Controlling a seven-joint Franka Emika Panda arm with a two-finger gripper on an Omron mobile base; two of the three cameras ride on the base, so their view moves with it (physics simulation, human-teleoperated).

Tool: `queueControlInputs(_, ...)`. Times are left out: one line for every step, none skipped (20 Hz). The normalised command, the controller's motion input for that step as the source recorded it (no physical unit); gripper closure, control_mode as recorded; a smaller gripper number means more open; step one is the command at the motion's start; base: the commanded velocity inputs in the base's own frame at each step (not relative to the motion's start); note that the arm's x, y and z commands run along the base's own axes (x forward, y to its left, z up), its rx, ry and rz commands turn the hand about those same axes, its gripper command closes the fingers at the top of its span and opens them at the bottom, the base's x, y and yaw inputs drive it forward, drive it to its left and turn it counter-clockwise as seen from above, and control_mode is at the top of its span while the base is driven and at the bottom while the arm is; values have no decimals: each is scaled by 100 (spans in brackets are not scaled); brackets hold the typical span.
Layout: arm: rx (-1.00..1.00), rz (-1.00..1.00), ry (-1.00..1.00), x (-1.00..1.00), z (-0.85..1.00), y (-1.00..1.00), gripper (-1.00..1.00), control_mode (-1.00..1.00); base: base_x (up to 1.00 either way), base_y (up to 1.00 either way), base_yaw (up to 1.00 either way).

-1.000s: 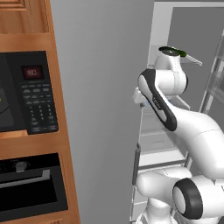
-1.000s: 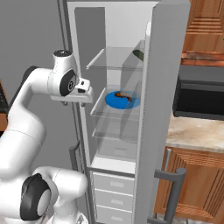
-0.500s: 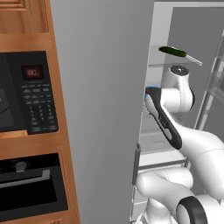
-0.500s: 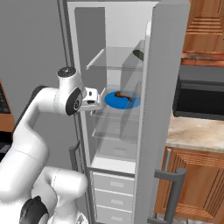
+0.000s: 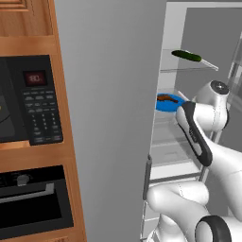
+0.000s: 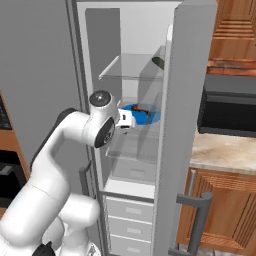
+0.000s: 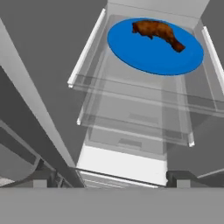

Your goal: Transport the chicken drumstick from the fridge to the microwave and turn on the microwave.

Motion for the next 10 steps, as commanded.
queueControlInputs(11,0,0,32,0,-41,-100,-100,0,0,0)
queueControlInputs(10,0,0,40,0,-34,-100,-100,0,0,0)
queueControlInputs(11,0,0,49,0,-29,-100,-100,0,0,0)
queueControlInputs(10,0,0,54,1,-23,-100,-100,0,0,0)
queueControlInputs(9,-1,0,58,4,-13,-100,-100,0,0,0)
queueControlInputs(7,-2,0,66,4,-5,-100,-100,0,0,0)
queueControlInputs(7,-3,0,64,9,-4,-100,-100,0,0,0)
queueControlInputs(4,-5,0,64,11,0,-100,-100,0,0,0)
queueControlInputs(4,-6,0,63,15,0,-100,-100,0,0,0)
queueControlInputs(2,-5,0,59,15,0,-100,-100,0,0,0)
